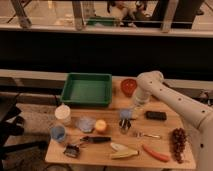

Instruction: Place sponge in purple bowl

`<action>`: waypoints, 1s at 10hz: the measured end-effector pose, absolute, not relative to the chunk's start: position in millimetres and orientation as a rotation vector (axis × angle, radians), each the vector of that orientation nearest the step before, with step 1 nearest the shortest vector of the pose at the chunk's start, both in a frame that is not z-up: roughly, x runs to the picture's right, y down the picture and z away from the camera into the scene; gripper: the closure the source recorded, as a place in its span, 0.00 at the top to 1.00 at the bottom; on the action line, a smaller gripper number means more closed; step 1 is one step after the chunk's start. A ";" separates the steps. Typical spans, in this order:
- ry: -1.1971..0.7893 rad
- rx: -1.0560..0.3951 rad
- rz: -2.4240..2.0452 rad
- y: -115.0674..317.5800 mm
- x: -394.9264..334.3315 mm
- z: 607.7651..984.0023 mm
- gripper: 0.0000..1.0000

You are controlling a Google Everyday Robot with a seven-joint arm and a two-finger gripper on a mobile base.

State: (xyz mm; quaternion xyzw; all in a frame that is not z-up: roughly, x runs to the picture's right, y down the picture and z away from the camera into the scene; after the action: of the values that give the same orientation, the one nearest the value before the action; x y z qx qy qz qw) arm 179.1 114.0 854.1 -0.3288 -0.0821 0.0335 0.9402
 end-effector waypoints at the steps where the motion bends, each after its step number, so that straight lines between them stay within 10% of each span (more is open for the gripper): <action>1: -0.177 -0.656 0.066 108.3 177.1 851.8 0.28; 5: -0.191 -0.633 0.075 94.3 178.2 851.2 0.00; 10: -0.198 -0.677 0.024 106.1 169.4 851.8 0.45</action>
State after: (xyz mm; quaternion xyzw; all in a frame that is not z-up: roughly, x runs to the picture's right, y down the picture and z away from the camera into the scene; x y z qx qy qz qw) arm 169.4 106.1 851.8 -0.3313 -0.0972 0.0118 0.9384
